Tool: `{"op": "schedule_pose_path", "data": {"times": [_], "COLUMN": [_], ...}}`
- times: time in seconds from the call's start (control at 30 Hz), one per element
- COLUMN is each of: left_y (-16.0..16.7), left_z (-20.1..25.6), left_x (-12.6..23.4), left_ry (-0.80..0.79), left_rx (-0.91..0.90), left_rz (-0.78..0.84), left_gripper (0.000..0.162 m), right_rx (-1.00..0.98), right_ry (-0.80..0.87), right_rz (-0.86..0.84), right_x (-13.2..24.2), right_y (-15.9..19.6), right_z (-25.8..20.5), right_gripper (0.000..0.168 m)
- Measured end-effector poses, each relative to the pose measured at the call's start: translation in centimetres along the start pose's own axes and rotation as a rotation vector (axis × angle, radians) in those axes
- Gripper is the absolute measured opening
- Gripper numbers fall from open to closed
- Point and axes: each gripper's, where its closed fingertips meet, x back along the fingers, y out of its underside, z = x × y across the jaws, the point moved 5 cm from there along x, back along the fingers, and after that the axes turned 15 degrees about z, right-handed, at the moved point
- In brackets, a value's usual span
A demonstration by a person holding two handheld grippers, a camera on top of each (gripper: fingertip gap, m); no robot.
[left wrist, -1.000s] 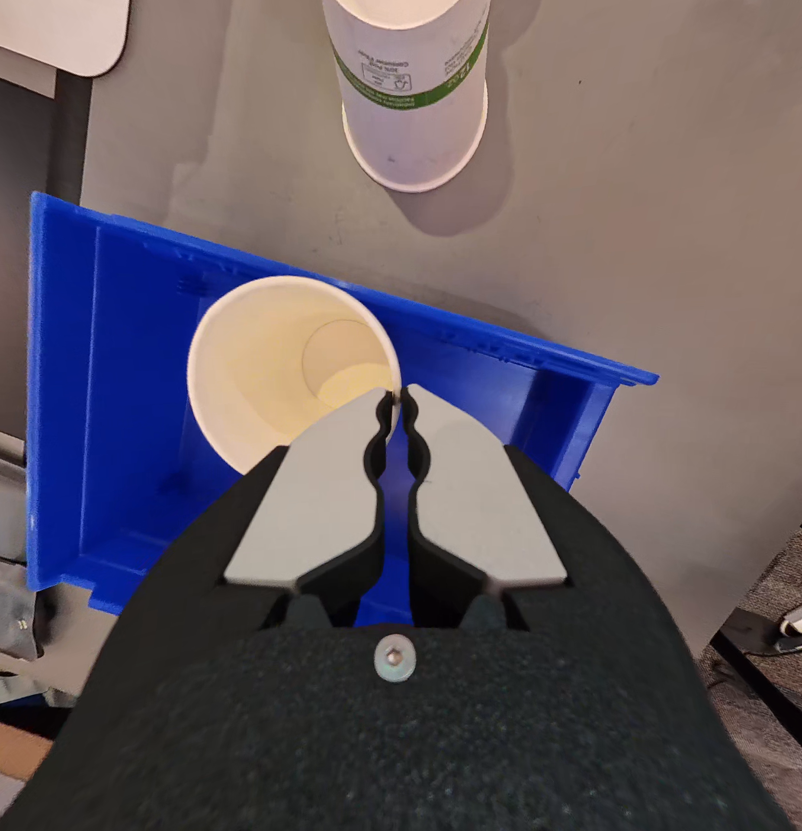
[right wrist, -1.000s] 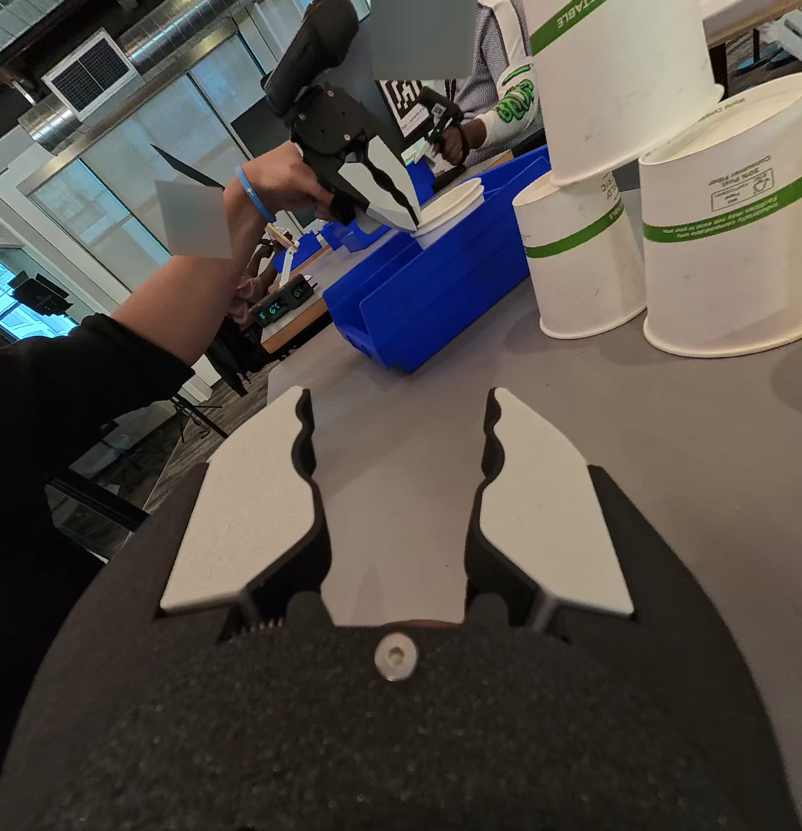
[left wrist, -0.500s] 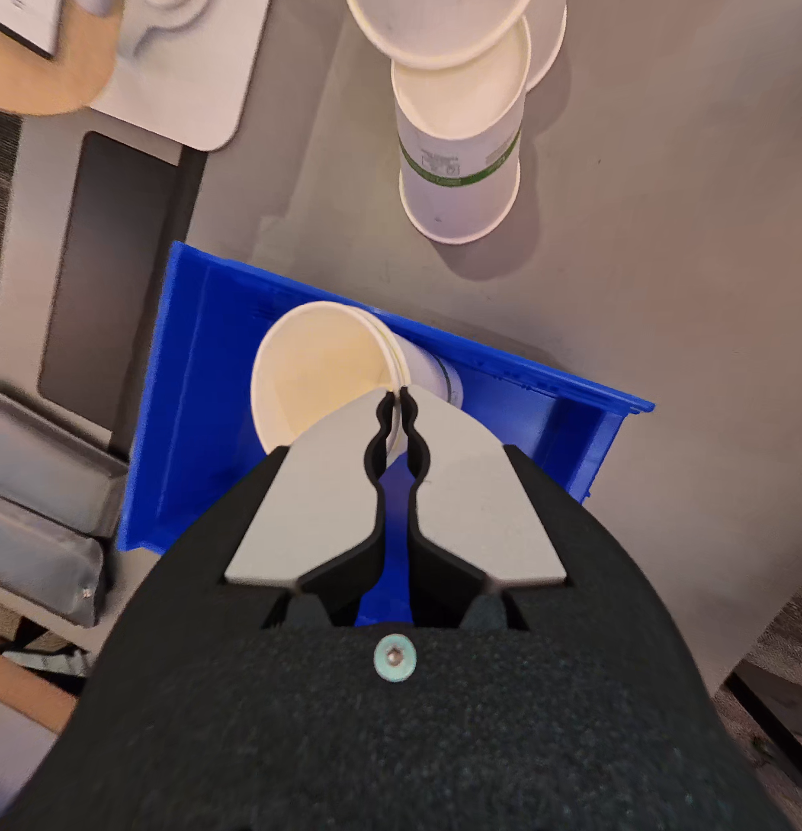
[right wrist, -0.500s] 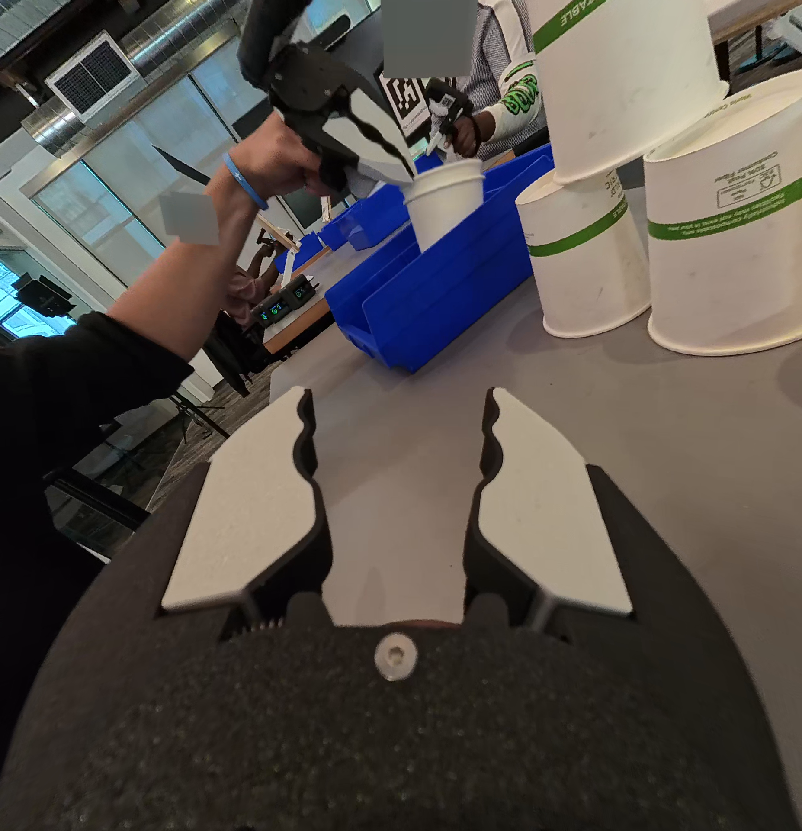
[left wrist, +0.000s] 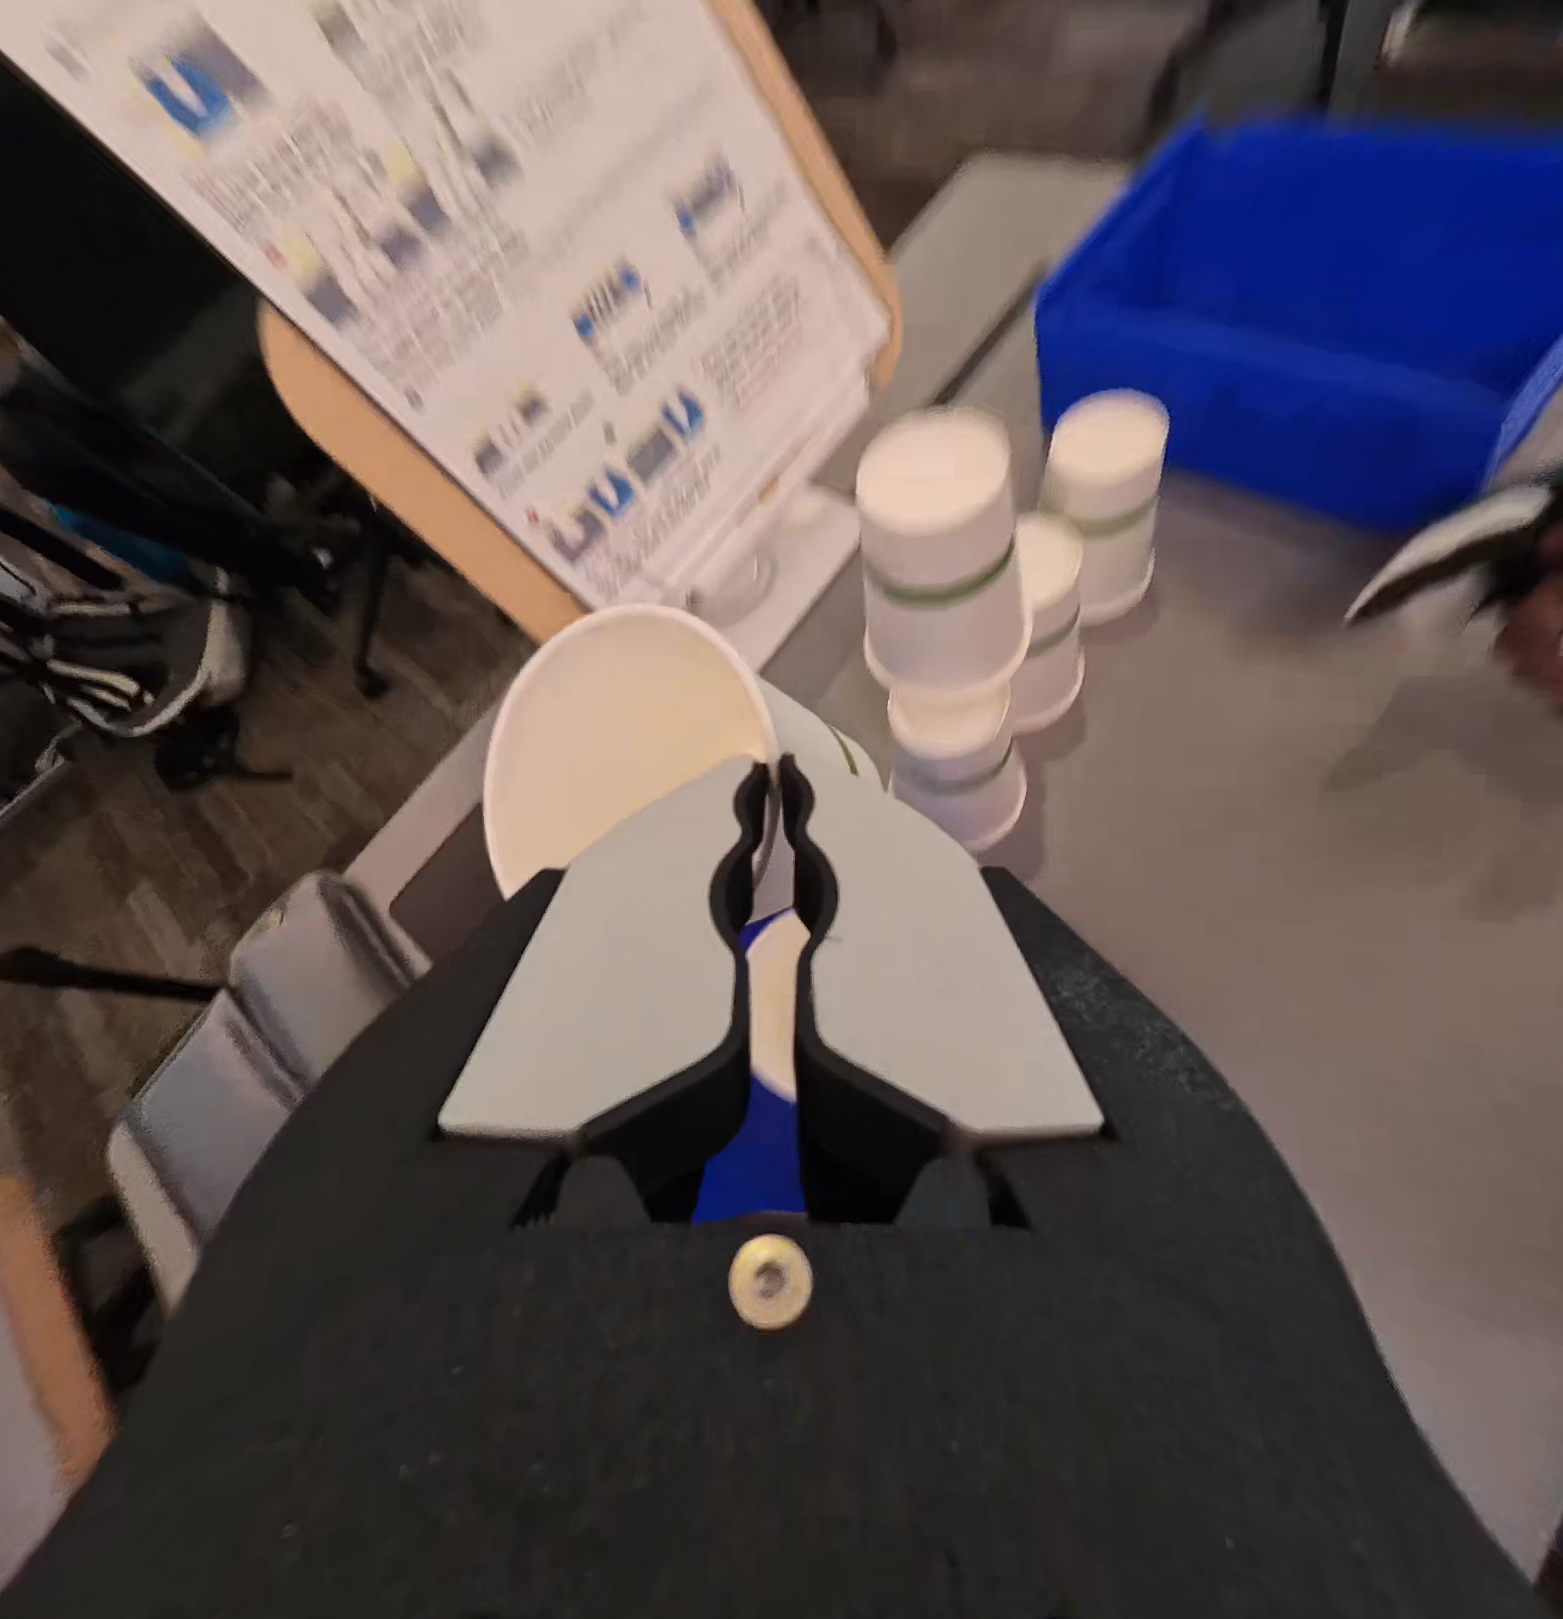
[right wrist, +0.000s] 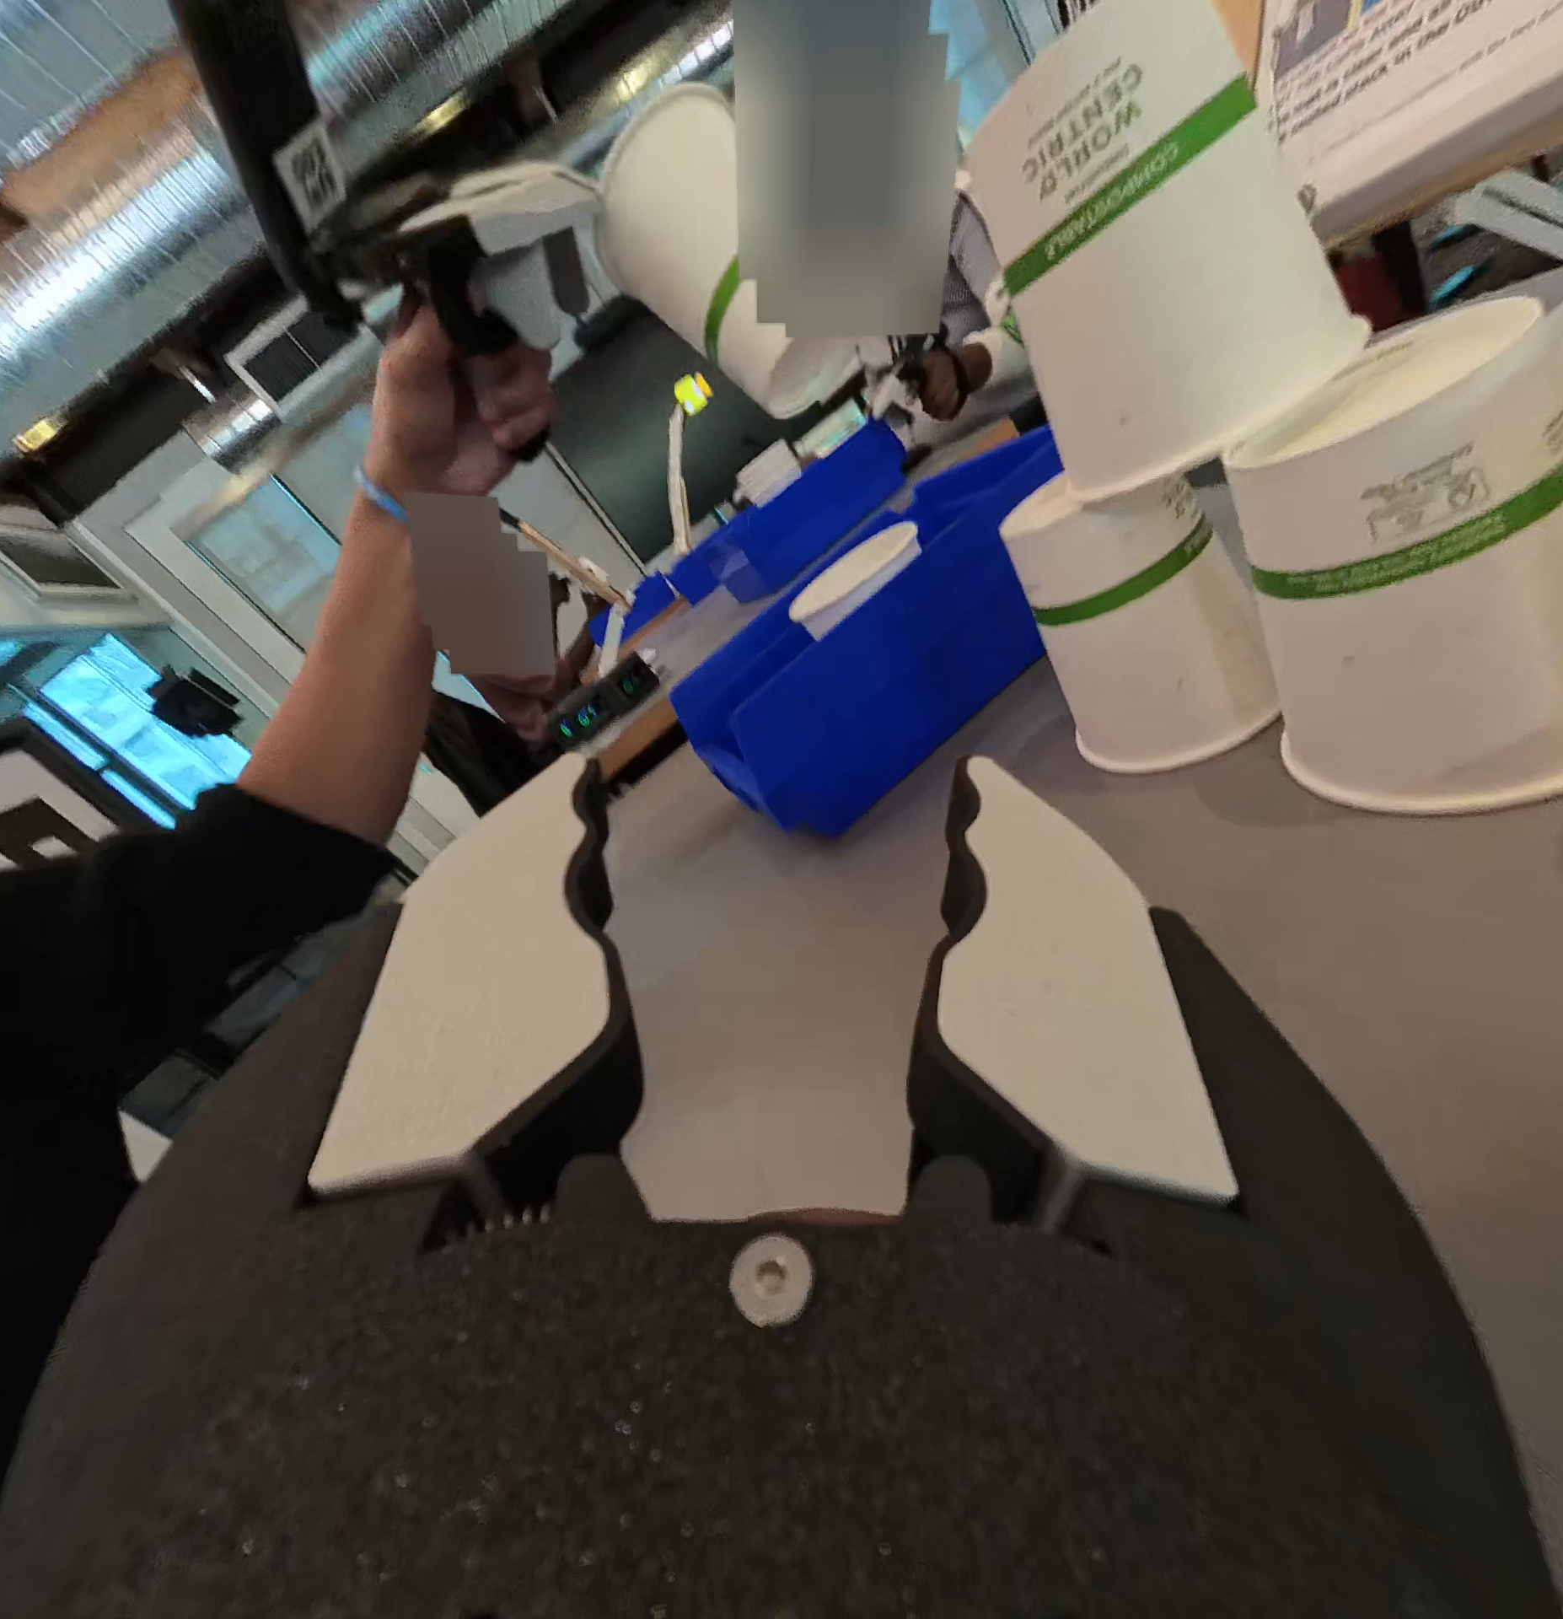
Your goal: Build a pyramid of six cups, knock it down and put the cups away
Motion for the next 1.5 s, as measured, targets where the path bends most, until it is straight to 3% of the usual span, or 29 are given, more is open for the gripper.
{"op": "schedule_pose_path", "data": {"times": [0.2, 0.43, 0.57, 0.63, 0.87, 0.9, 0.93, 1.07, 1.1, 1.37, 1.5], "left_y": [-5.7, -7.3, -6.3, -5.5, -4.4, -4.3, -4.1, -0.9, 0.4, 13.8, 15.8], "left_z": [6.1, 14.9, 17.7, 18.4, 18.6, 18.7, 18.8, 20.7, 21.3, 28.2, 28.7], "left_x": [-0.9, -5.7, -7.8, -8.2, -8.6, -8.5, -8.4, -7.0, -6.6, -7.4, -7.8], "left_ry": [0.079, 0.239, 0.312, 0.344, 0.314, 0.303, 0.289, 0.260, 0.241, 0.082, 0.102], "left_rx": [0.190, 0.283, 0.336, 0.349, 0.345, 0.335, 0.322, 0.279, 0.289, 0.458, 0.529], "left_rz": [0.263, 0.370, 0.385, 0.377, 0.366, 0.363, 0.354, 0.221, 0.213, 0.055, 0.024], "left_gripper": [0.002, 0.002, 0.002, 0.002, 0.003, 0.005, 0.020, 0.080, 0.084, 0.072, 0.067], "right_rx": [-0.212, -0.432, -0.433, -0.403, -0.366, -0.354, -0.338, -0.256, -0.220, 0.273, 0.593], "right_ry": [-0.157, -0.342, -0.320, -0.294, -0.265, -0.257, -0.252, -0.205, -0.184, 0.002, 0.175], "right_rz": [0.162, 0.367, 0.447, 0.443, 0.376, 0.370, 0.364, 0.359, 0.355, 0.298, 0.090], "right_x": [-5.0, -7.0, -5.6, -4.8, -4.3, -4.4, -4.4, -3.8, -3.5, -2.0, -3.7], "right_y": [-1.6, -4.6, -6.0, -6.4, -5.9, -5.9, -6.0, -6.9, -7.5, -17.3, -22.7], "right_z": [-0.8, -3.4, -3.2, -2.7, -2.1, -2.1, -2.1, -1.9, -1.8, -3.2, -3.6], "right_gripper": [0.095, 0.112, 0.104, 0.089, 0.088, 0.088, 0.088, 0.089, 0.089, 0.089, 0.089]}}
